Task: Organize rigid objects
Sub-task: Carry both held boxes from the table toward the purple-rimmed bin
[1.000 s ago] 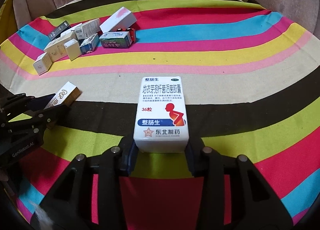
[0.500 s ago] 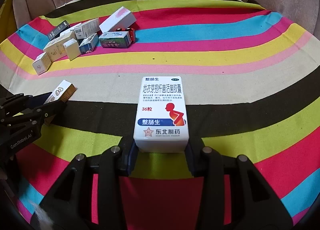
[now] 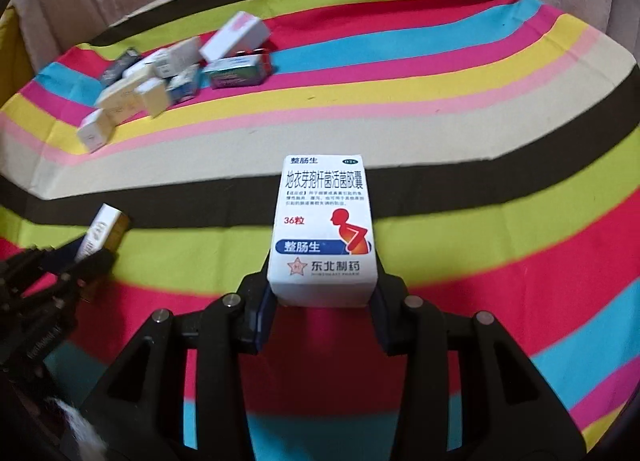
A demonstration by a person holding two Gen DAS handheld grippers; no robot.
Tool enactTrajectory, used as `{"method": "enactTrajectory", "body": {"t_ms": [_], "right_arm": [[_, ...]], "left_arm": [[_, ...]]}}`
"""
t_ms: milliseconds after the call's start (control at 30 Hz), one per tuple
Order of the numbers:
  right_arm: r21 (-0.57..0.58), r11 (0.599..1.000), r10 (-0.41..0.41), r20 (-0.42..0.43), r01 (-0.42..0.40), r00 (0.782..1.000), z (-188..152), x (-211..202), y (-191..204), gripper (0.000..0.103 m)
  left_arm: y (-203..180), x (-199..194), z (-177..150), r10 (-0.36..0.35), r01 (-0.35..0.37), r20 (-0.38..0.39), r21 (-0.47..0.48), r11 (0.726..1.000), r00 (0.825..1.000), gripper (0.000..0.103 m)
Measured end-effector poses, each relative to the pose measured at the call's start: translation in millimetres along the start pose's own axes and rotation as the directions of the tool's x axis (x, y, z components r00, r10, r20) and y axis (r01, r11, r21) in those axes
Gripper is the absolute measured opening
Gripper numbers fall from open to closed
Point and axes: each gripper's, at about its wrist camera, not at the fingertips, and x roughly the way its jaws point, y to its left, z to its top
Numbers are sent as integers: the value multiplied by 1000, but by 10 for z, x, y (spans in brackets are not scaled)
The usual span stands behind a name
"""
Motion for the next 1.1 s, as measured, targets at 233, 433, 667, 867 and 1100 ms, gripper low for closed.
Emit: {"method": "enactTrajectory", "body": {"t_ms": [233,433,667,867,1100], "right_arm": [[-15,999,45,29,-44,999,-276,-406,170,44],[8,997,82,22,-82,996,-494,-606,97,44],[24,993,117,20,-117,993,-763,-915,-70,44],[26,994,109,38,-110,993,-938,-1194,-214,44],[46,995,91,50,-93,995,-1059,-1402,-364,44]], "left_arm": [[-104,-289,-315,-32,32,18,21,999,999,32],[-165,-440,-443,-68,68,9,21,997,998,32],[-277,-567,-583,-120,121,-10,37,992,993,32],[-514,-716,-643,-163,161,6,99,982,987,32],[-763,-801,-665,-203,198,15,149,969,979,32]]}}
